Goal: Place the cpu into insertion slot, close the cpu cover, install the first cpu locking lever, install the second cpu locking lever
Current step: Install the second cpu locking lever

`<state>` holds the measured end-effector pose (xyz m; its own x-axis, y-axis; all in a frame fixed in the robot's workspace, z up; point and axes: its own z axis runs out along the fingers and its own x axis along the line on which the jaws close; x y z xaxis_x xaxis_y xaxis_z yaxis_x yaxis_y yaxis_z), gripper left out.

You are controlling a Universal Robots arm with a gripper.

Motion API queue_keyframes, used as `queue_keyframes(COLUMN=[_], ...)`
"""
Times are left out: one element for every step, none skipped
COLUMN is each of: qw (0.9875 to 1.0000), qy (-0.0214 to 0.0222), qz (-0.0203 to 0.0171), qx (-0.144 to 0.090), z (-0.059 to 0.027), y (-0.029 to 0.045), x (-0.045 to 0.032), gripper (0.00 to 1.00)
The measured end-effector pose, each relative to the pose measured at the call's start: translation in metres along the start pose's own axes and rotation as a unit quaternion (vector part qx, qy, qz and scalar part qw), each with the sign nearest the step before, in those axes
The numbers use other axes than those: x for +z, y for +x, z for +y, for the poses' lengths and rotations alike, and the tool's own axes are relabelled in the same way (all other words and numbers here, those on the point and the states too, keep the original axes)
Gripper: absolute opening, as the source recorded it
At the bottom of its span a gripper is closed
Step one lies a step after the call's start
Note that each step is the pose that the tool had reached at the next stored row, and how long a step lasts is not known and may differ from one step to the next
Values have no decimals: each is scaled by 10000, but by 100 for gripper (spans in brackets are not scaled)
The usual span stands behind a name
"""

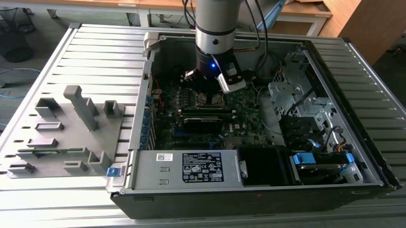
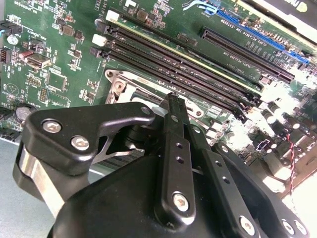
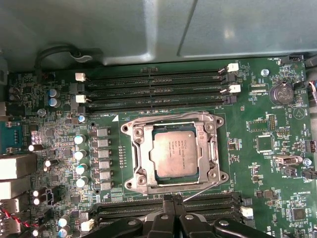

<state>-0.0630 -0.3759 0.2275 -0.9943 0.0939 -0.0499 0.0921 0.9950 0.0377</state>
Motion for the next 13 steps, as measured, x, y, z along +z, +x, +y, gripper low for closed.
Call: queue_keyframes(qw=[10000,10000,10000,10000,10000,10000,10000,10000,10000,10000,10000,10000,10000], qy=[1,1,1,1,1,1,1,0,0,-1,-3,-4,-5], qz=[0,0,0,0,0,0,0,0,0,1,1,1,1], qx=[0,0,1,0,0,0,0,0,0,0,0,0,0], z=[0,-1,-1,-2,-2,-3,-4,-5,-7,-9,-12,-14,-16], y=[1,3,6,9,12,17,24,32,40,53,74,95,113], x=[6,14,23,33,41,50,59,67,73,79,85,90,94], gripper=[11,11,11,11,11,11,11,11,11,11,11,11,11])
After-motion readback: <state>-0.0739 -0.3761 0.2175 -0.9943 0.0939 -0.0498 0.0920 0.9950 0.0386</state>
